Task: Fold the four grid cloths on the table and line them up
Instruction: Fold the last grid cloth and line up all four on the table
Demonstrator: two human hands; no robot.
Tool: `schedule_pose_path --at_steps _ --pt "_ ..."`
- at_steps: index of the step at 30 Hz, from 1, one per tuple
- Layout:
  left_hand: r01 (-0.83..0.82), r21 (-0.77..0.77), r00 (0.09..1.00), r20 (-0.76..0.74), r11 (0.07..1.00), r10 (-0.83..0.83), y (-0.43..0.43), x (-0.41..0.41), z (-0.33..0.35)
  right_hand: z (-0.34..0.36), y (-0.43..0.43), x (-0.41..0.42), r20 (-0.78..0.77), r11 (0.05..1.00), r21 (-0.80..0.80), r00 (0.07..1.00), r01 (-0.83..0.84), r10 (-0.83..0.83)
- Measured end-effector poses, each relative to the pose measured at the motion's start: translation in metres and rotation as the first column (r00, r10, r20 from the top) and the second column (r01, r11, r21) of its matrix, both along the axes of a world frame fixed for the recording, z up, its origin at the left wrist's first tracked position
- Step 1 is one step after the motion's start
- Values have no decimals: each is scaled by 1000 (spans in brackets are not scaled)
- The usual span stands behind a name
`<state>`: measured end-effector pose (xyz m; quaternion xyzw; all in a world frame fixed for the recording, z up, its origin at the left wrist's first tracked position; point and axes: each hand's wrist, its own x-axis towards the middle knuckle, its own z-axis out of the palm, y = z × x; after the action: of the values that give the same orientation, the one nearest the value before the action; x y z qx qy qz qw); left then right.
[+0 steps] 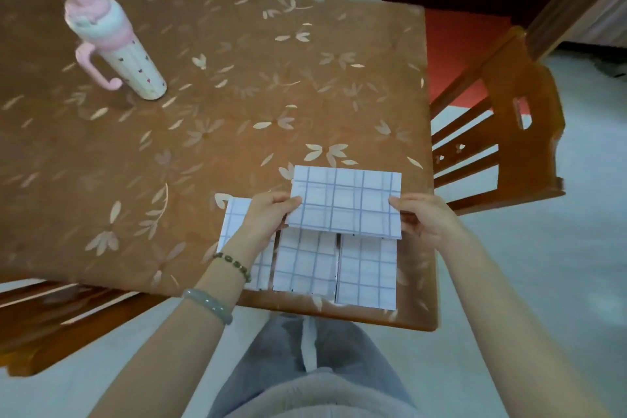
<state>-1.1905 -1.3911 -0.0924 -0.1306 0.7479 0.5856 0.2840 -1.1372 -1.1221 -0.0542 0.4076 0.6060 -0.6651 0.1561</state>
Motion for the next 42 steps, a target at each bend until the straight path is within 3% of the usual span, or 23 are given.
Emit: schedule_pose_path --at_steps 5,9,12,16,20,26,33,42 --pt "254 -65 961 -99 965 -259 59 -17 -2 -16 34 48 16 976 -66 978 208 -207" --pt "495 -166 844 -141 853 -518 127 -31 -13 -34 52 102 60 895 -126 904 428 -424" --pt "656 -236 693 -185 716 -696 176 -31 -20 -46 45 144 111 803 -160 819 574 -563" --pt "839 -294 415 -199 458 -888 223 -25 -27 -58 22 179 163 669 -168 690 724 -705" --pt "886 -339 266 -185 315 -946 251 -12 -35 -73 3 195 165 535 -136 551 834 -818" --pt "825 -492 227 -158 276 -961 253 -6 -57 -91 -13 188 211 523 11 509 853 -835" --pt "760 -556 253 -226 338 -941 237 -14 -70 -96 -13 182 262 664 212 613 717 -745" --pt "743 -595 235 -196 306 -952 210 -28 -73 -89 -32 168 305 766 211 704 607 -642"
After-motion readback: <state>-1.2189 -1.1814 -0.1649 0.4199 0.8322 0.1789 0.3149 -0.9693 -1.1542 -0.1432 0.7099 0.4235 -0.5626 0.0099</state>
